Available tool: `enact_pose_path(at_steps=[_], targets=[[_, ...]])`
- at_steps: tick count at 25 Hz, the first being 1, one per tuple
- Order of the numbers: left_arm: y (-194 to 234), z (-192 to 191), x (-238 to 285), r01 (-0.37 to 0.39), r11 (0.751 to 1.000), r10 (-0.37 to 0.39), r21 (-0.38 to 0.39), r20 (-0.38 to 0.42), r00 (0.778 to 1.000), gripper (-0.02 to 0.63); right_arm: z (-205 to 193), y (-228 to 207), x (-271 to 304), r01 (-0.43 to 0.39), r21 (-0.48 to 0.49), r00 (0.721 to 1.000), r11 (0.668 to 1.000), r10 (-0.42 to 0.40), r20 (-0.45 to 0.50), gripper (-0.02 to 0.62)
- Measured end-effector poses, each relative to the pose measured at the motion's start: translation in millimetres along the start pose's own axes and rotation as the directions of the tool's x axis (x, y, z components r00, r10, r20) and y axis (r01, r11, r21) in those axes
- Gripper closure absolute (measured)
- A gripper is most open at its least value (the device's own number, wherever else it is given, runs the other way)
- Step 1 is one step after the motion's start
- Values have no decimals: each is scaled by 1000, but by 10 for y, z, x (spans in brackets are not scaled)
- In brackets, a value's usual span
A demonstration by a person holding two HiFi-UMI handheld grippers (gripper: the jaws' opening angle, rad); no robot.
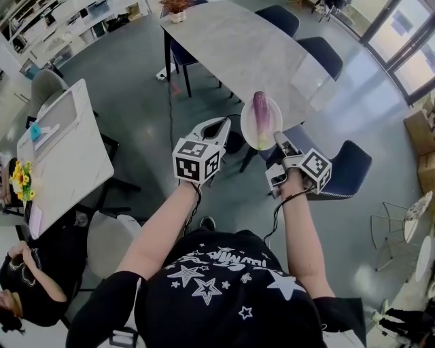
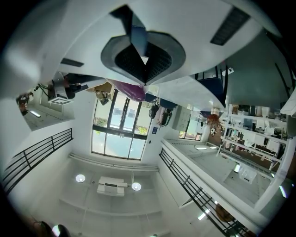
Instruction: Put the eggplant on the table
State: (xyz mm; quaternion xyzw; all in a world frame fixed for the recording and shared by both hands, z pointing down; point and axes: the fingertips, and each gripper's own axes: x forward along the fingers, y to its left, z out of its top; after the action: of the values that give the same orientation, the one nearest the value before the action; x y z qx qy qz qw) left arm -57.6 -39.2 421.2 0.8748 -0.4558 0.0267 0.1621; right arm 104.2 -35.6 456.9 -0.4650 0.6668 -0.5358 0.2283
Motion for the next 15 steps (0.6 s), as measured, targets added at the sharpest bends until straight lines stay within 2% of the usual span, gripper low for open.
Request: enact_pose_path(at_steps=[6,15], targets=[[45,-79,-3,7,1000,-7,-7,-29,1000,598,-40,-87,9,21,64,1000,998,-22,5,577],[221,-164,123,-2,1000,2,1,-52,999,598,4,-297,246,47,108,999,993,-47,-5,577]])
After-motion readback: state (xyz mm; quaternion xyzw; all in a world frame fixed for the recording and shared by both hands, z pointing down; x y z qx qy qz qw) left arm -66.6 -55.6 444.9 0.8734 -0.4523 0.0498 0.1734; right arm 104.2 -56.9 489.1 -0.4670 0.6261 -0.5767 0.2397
